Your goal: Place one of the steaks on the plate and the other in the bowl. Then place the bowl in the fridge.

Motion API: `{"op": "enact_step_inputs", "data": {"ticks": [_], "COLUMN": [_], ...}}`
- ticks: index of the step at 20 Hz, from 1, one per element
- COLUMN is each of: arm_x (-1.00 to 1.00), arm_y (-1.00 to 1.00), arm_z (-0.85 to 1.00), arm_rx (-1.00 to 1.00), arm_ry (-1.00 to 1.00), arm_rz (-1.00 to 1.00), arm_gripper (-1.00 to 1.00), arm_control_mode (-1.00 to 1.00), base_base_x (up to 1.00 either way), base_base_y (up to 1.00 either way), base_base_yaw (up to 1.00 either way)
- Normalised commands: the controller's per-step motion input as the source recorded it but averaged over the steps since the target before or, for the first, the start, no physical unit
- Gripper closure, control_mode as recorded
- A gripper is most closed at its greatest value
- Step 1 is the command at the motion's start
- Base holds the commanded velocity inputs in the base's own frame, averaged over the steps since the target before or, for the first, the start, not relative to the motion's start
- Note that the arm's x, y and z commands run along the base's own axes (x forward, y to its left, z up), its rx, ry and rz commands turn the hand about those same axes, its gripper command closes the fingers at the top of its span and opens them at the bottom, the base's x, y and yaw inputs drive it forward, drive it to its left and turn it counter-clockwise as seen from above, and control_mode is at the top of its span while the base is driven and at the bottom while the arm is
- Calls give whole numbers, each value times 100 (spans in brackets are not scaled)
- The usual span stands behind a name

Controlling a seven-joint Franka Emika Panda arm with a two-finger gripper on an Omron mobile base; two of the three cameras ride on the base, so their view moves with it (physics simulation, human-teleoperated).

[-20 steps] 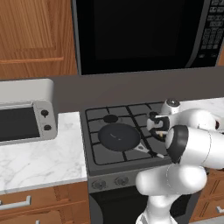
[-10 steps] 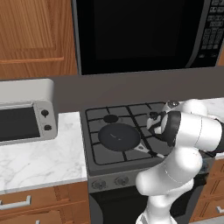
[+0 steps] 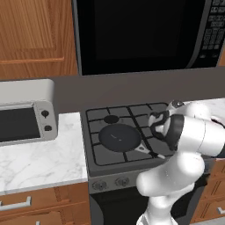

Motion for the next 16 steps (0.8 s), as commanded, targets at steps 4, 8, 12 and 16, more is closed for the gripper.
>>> {"op": "enact_step_inputs", "data": {"ticks": [4,8,12,16], "arm_x": [-42,-37,-42,-46], "arm_y": [11,31,38,31], "arm_z": [43,70,72,67], "arm_rx": [0,0,0,0], "arm_ry": [-11,-6,-1,1], "arm_rz": [-1,0,0,0], "arm_gripper": [100,100,100,100], "arm_control_mode": [-100,-100,-100,-100], "base_base_x": [0,0,0,0], "base_base_y": [0,0,0,0], "base_base_yaw": [0,0,0,0]}}
